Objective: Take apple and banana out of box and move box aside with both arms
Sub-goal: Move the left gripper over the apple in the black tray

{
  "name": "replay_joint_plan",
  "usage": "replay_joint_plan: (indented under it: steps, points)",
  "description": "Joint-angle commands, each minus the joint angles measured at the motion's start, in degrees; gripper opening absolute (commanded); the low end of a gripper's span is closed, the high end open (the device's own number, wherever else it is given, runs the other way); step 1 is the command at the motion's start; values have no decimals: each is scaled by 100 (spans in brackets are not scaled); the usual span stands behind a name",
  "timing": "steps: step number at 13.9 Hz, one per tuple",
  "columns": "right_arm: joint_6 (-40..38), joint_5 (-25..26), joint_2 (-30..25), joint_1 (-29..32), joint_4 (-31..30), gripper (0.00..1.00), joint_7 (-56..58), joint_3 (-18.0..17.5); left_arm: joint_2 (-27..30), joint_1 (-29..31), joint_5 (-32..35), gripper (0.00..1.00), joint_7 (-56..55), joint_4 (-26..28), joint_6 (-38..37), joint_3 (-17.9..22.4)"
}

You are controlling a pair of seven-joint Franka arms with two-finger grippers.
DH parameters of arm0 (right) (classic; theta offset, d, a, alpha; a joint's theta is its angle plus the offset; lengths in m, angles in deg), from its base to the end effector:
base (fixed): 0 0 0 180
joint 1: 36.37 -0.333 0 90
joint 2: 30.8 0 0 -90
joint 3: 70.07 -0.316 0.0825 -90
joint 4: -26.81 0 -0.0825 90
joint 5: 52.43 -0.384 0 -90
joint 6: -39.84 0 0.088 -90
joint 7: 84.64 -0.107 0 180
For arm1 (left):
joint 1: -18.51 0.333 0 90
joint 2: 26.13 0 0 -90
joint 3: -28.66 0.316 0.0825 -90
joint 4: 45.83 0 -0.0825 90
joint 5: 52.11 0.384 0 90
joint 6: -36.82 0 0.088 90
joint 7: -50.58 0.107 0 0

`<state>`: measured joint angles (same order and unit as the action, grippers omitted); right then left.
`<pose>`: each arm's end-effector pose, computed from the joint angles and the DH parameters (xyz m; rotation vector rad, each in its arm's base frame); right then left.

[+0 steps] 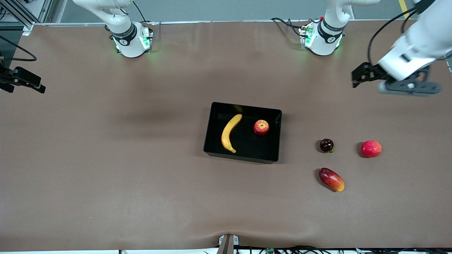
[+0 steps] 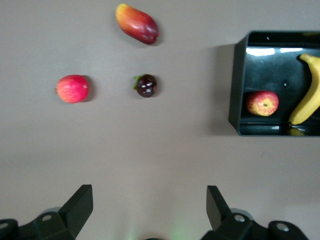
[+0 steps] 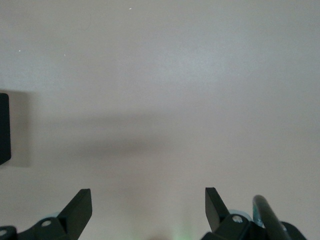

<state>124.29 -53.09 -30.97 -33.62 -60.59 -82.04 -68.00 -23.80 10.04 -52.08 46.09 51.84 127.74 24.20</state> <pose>0.5420 -0.0444 0.6391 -3.1254 0.0592 0.0745 0.5253 -0.1213 0.5850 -3.1156 0.2296 0.1185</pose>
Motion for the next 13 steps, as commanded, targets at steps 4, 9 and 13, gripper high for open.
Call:
replay_joint_plan:
  steps: [4,9,13]
  points:
    - [-60,-4,26,102,57,100,-5,-49,-478,-15,-82,100,-938,278,1014,-660]
    - [-60,-4,26,120,65,100,-5,-49,-1050,-32,-100,100,-1703,296,1516,-1266]
    - [-60,-13,26,146,57,100,-5,-49,-1620,-426,-3,100,-2809,296,1981,-1540]
